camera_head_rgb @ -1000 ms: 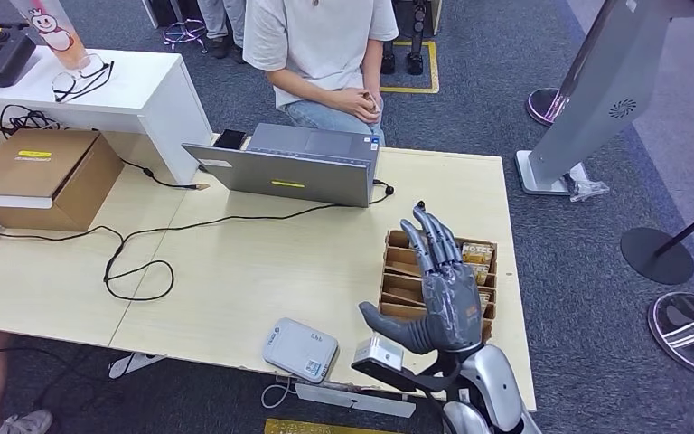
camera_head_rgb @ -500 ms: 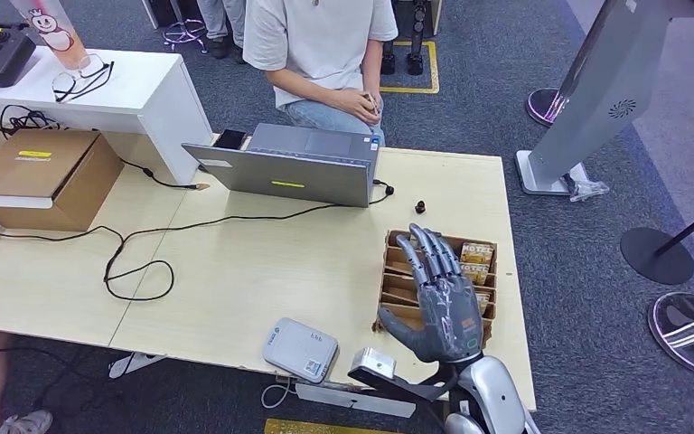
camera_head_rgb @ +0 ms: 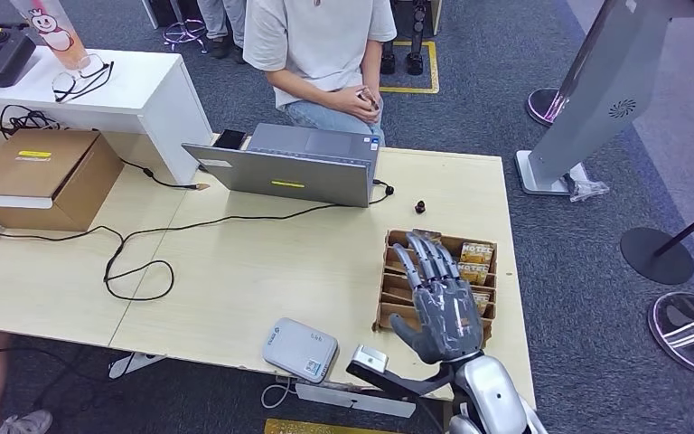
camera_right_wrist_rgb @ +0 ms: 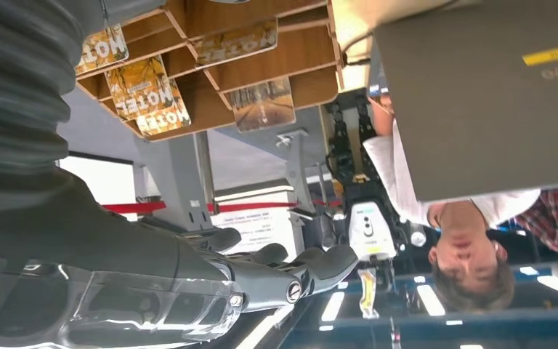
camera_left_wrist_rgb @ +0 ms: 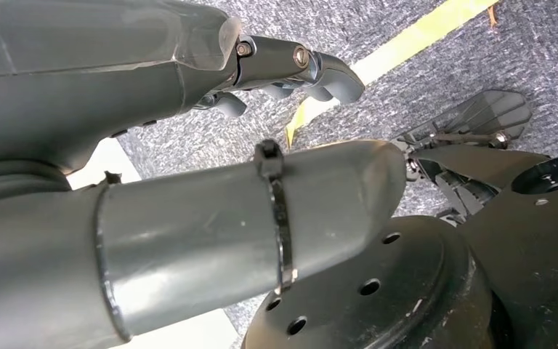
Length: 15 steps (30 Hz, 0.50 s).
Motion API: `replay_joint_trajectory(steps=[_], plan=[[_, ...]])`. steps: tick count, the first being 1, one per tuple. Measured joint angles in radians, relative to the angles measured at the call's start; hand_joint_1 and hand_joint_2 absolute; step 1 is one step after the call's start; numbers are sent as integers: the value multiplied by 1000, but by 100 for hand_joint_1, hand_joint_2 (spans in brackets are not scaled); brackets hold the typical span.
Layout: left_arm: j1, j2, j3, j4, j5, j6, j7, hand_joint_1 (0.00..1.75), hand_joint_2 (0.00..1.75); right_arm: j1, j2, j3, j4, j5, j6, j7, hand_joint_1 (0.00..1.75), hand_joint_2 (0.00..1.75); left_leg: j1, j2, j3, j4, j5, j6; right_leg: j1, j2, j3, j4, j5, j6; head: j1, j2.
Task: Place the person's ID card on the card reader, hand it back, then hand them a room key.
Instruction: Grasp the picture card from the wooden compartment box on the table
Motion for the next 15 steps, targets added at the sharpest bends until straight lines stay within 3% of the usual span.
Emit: replay_joint_trajectory(steps=[15], plan=[[2,-2,25,0,-4,-3,-3,0,0,-44,-19,8,-14,44,100,89,0,175,0,0,0,0,0,0,0,0,0,0,0,0,0,0]])
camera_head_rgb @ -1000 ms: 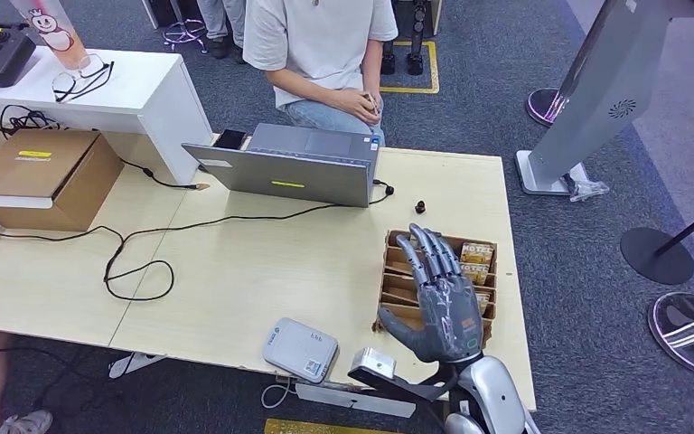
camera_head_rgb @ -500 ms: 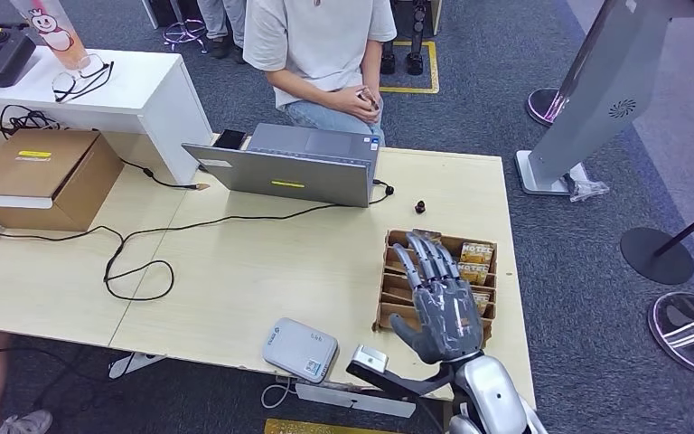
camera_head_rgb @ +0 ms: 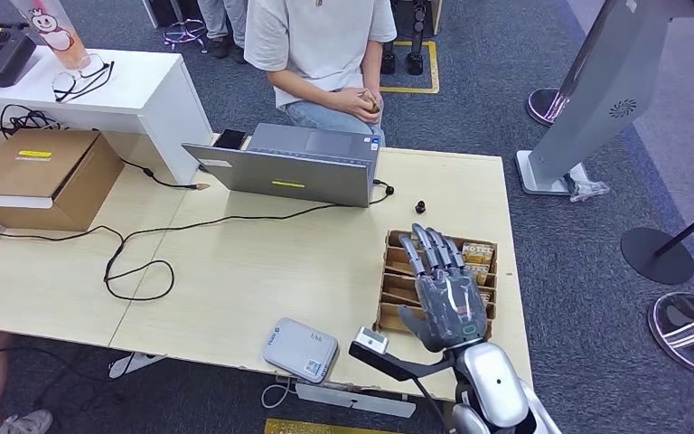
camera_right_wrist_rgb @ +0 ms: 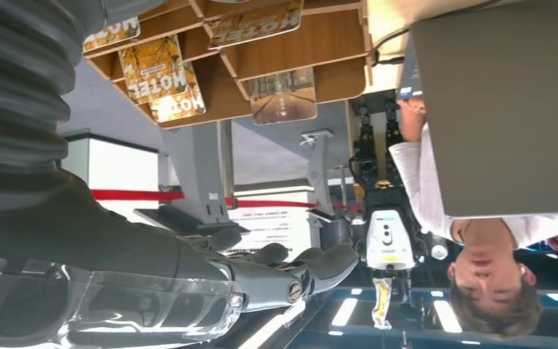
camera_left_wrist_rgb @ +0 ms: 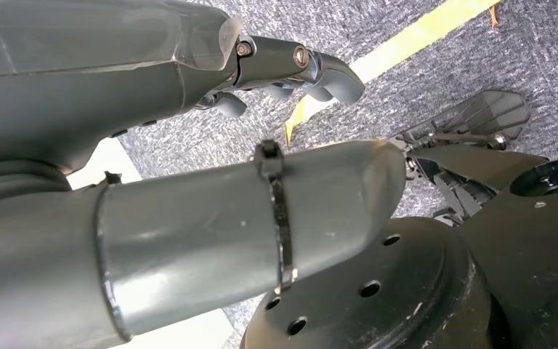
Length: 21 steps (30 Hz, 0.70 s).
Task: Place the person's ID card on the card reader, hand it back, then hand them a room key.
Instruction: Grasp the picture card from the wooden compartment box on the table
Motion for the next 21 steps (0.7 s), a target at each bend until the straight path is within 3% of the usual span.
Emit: replay_joint_trajectory(steps=[21], plan=[[17,-14,48,-23,-27,-24,-1,0,0,-6,-15,0,-11,76,115,92,0,175,0,0,0,0,0,0,0,0,0,0,0,0,0,0]])
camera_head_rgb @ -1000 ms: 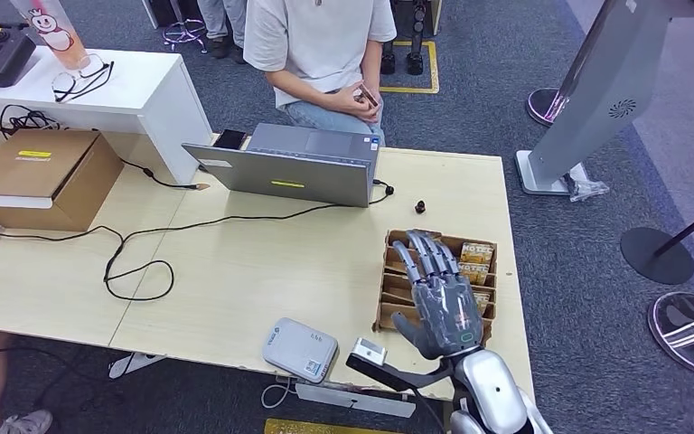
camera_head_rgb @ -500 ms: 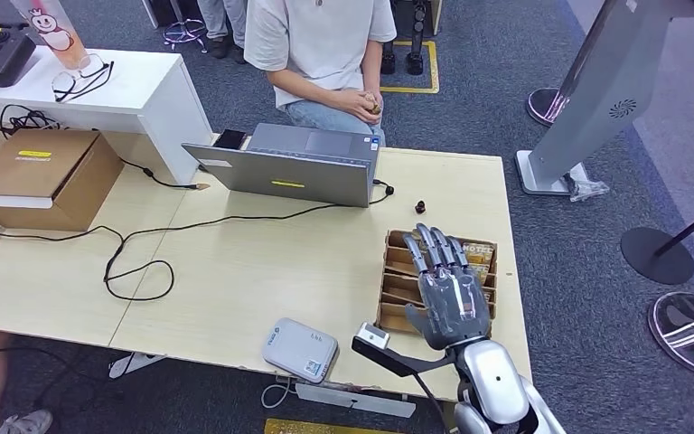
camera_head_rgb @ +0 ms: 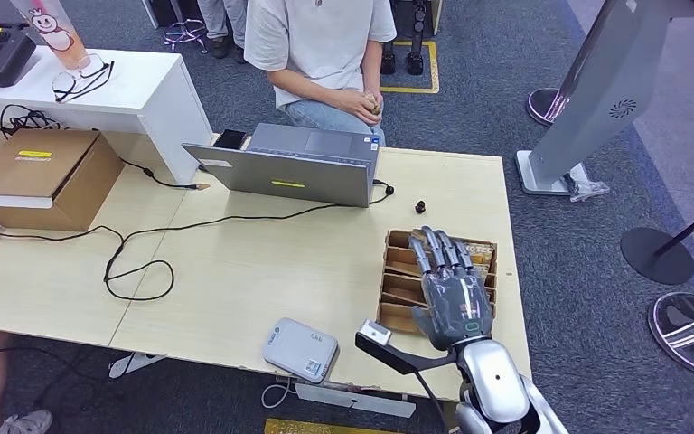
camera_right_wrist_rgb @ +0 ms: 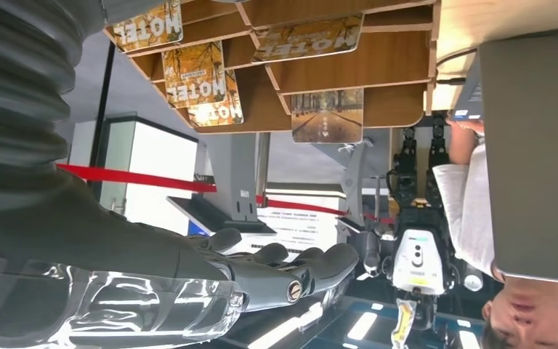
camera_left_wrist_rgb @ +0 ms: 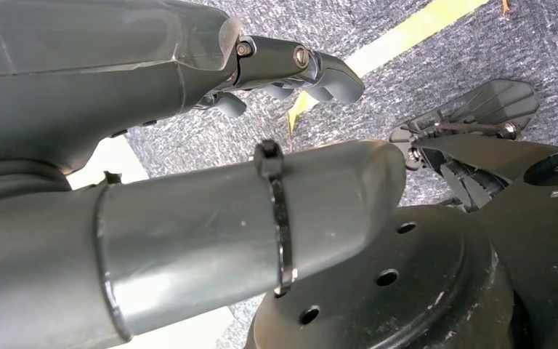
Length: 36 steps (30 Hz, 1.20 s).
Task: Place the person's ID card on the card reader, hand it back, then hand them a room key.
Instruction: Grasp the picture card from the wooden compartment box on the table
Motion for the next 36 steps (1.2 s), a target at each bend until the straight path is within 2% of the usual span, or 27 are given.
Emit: replay_joint_trajectory(steps=[14,19,23,28,34,36], plan=[[-1,-2,3,-1,-16,0,0,0,0,10,-4,0,-10,-4,36,5,2,175,0,0,0,0,0,0,0,0,0,0,0,0,0,0],[-2,-2,3,-1,-19,0,0,0,0,12,-4,0,-10,-15,41,3,35,175,0,0,0,0,0,0,0,0,0,0,0,0,0,0],[-2,-2,3,-1,-22,0,0,0,0,12,-4,0,-10,-18,46,2,49,175,0,0,0,0,0,0,0,0,0,0,0,0,0,0],[-3,-2,3,-1,-25,1,0,0,0,12,-4,0,-10,-17,52,-1,44,175,0,0,0,0,0,0,0,0,0,0,0,0,0,0],[-5,-2,3,-1,-27,3,0,0,0,8,-4,8,-2,-18,58,-5,59,175,0,0,0,0,0,0,0,0,0,0,0,0,0,0],[-5,-2,3,-1,-28,3,0,0,0,5,-4,13,3,-18,60,-9,56,175,0,0,0,0,0,0,0,0,0,0,0,0,0,0]])
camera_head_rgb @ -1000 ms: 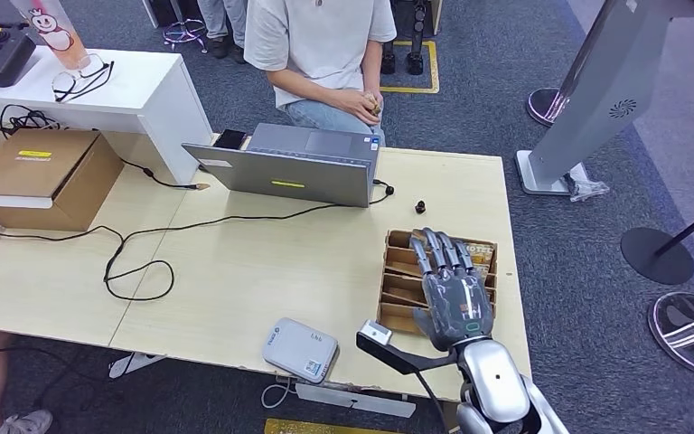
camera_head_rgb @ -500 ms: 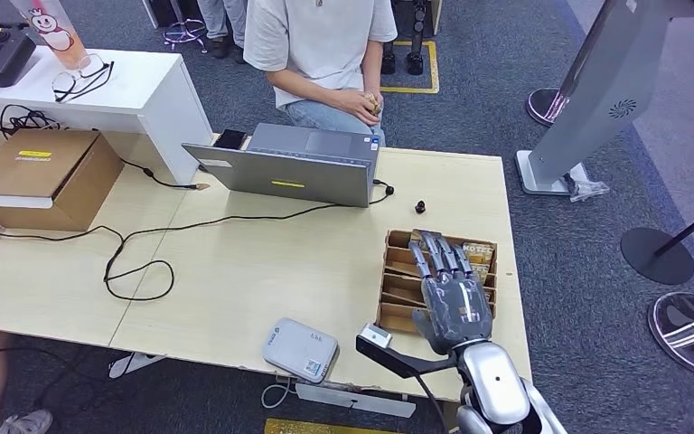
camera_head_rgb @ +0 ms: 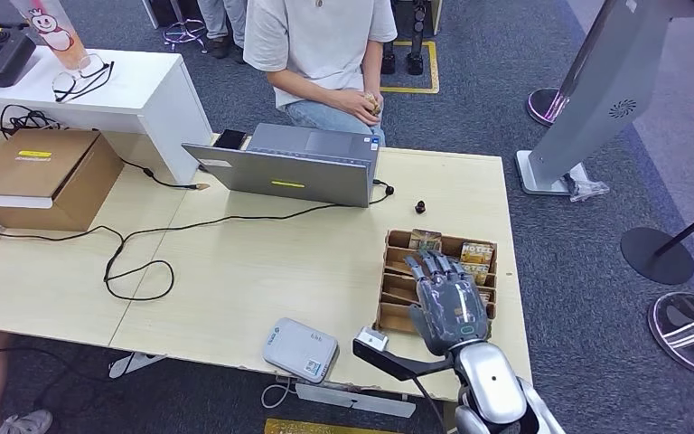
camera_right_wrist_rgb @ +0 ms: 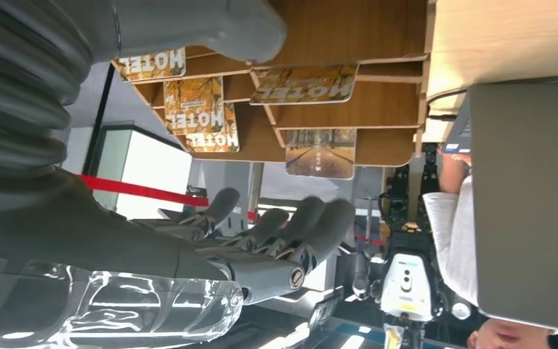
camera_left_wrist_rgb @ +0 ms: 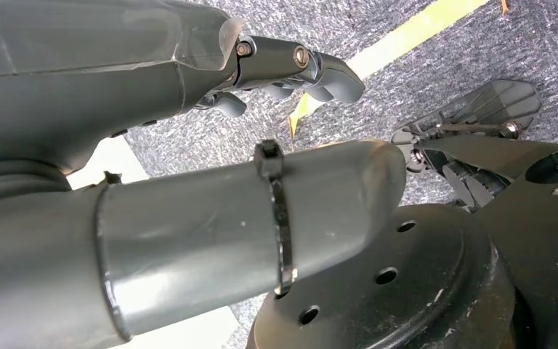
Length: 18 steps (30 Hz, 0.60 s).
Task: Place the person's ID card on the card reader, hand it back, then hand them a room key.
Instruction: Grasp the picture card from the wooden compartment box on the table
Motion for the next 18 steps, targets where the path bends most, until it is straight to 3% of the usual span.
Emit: replay_joint_trajectory(steps=[2,4,13,18], plan=[[0,0,0,0,-1,0,0,0,0,-6,0,4,7,-2,2,-2,51,175,0,0,0,0,0,0,0,0,0,0,0,0,0,0],[0,0,0,0,-2,0,0,0,0,-13,0,8,15,-4,4,-3,58,175,0,0,0,0,0,0,0,0,0,0,0,0,0,0],[-1,0,0,0,-3,1,-3,0,0,-37,0,27,55,-16,11,-4,103,175,0,0,0,0,0,0,0,0,0,0,0,0,0,0],[-1,0,0,0,-3,0,-3,0,0,-49,0,30,80,-19,14,-4,104,175,0,0,0,0,0,0,0,0,0,0,0,0,0,0]])
